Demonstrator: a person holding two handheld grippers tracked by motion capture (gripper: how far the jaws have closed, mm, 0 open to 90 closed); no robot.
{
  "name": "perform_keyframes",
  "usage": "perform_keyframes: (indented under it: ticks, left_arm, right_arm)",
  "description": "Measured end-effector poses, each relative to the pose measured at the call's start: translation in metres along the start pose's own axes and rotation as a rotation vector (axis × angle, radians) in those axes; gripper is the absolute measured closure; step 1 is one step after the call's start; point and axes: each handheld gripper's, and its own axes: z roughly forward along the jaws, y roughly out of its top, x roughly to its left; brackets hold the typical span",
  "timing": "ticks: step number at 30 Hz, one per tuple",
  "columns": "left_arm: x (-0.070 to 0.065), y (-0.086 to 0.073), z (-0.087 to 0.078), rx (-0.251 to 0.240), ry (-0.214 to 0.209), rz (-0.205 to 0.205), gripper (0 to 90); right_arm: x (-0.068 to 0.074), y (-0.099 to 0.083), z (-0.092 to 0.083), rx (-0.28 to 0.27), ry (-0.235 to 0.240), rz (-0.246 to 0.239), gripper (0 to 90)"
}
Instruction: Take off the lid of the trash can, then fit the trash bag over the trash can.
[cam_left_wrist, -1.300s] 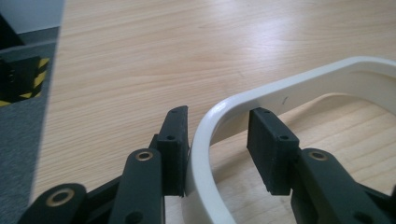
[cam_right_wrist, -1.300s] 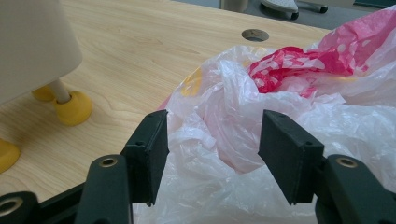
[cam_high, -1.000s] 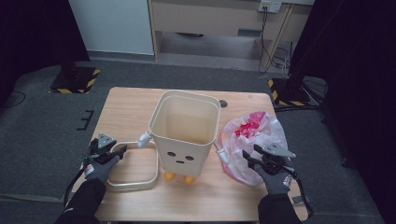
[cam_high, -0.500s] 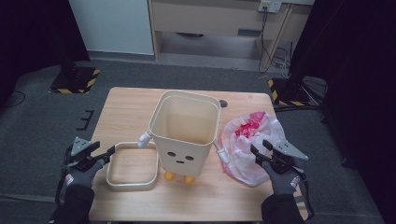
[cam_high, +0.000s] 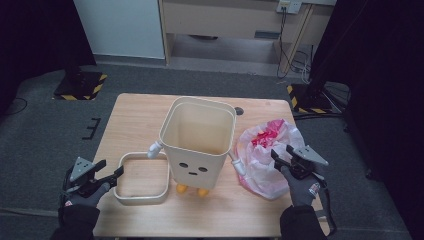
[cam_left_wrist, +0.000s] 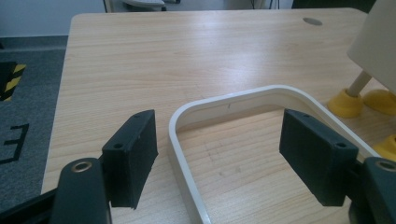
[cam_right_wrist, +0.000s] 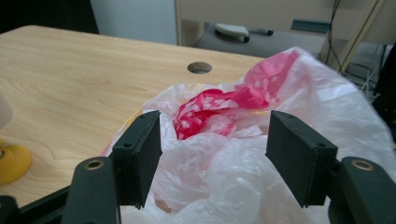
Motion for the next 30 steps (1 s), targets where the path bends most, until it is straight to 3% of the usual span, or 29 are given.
perform_keyframes:
  ticks: [6,16,17,18,19,20,21,22,23,27,30]
  left_arm:
    - [0.001,0.0,0.0,-0.003,0.007,0.004,27.0]
    - [0.0,0.001,0.002,0.007,0.0,0.021,27.0]
    - [0.0,0.001,0.002,0.009,0.0,0.023,27.0]
    - [0.0,0.001,0.003,0.01,0.001,0.025,27.0]
    - [0.0,0.001,0.003,0.012,0.001,0.028,27.0]
    - [0.0,0.001,0.003,0.012,0.001,0.029,27.0]
    - [0.0,0.001,0.003,0.013,0.002,0.03,27.0]
    - [0.0,0.001,0.004,0.014,0.002,0.03,27.0]
    - [0.0,0.001,0.004,0.013,0.003,0.031,27.0]
    - [-0.002,0.002,0.004,0.02,0.001,0.048,27.0]
    - [-0.002,0.002,0.004,0.02,0.003,0.049,27.1]
  right_arm:
    - [-0.004,-0.003,0.025,0.059,-0.005,-0.013,33.8]
    - [-0.012,-0.021,0.042,0.19,-0.016,-0.025,35.8]
    - [-0.012,-0.023,0.043,0.203,-0.016,-0.018,37.6]
    - [-0.014,-0.025,0.045,0.228,-0.013,-0.03,46.3]
    - [-0.014,-0.025,0.045,0.228,-0.013,-0.03,46.3]
    - [-0.014,-0.025,0.045,0.241,-0.015,-0.054,58.6]
    - [-0.014,-0.025,0.045,0.241,-0.015,-0.054,58.6]
    - [-0.014,-0.025,0.045,0.249,-0.007,-0.06,64.4]
    - [-0.012,-0.023,0.045,0.254,-0.006,-0.076,77.8]
    - [-0.008,-0.02,0.043,0.245,-0.009,-0.095,86.0]
    - [-0.006,-0.014,0.038,0.206,-0.005,-0.085,87.3]
